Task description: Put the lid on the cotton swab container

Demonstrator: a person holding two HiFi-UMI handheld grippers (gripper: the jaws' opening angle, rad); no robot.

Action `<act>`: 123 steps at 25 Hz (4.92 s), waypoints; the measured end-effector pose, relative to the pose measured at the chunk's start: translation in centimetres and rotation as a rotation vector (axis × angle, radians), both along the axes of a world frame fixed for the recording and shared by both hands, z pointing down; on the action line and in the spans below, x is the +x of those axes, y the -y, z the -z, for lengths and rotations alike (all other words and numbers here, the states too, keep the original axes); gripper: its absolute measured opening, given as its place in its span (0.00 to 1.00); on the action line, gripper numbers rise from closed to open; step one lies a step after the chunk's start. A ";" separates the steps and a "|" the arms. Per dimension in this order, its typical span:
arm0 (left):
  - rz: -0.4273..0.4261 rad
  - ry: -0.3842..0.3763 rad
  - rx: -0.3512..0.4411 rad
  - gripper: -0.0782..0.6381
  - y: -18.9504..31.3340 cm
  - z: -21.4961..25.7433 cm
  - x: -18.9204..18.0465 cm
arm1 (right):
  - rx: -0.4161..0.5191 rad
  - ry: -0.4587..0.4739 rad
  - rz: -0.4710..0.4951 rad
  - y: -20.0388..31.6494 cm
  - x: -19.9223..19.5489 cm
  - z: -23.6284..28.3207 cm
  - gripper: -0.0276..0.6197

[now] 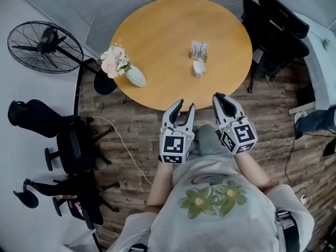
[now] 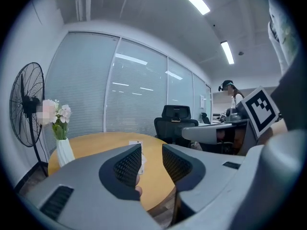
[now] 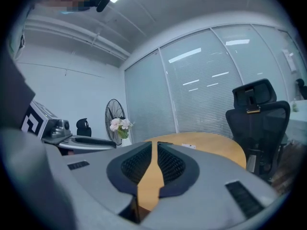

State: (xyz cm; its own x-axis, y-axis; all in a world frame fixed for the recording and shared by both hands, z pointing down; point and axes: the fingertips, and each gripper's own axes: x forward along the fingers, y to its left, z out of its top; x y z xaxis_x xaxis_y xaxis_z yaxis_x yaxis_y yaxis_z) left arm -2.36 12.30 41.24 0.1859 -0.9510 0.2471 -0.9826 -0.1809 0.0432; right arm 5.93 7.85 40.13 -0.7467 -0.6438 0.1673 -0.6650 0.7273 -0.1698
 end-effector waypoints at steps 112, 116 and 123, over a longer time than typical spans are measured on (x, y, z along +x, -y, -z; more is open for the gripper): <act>-0.695 0.481 -0.469 0.60 24.1 -26.6 -0.7 | -0.516 -0.159 0.087 19.6 -8.2 -19.1 0.19; -0.699 0.487 -0.475 0.60 24.0 -26.7 -0.8 | -0.511 -0.167 0.086 19.6 -8.4 -19.1 0.19; -0.696 0.495 -0.475 0.59 23.8 -26.9 -1.0 | -0.509 -0.178 0.093 19.4 -8.9 -19.3 0.19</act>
State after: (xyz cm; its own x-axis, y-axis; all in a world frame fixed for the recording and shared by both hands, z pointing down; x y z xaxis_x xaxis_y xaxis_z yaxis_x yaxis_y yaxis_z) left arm -3.32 -11.51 68.17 0.4397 -0.4490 0.7779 -0.5894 -0.7977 -0.1273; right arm -2.97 -11.52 59.40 -0.7286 -0.3808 0.5693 -0.6521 0.6400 -0.4065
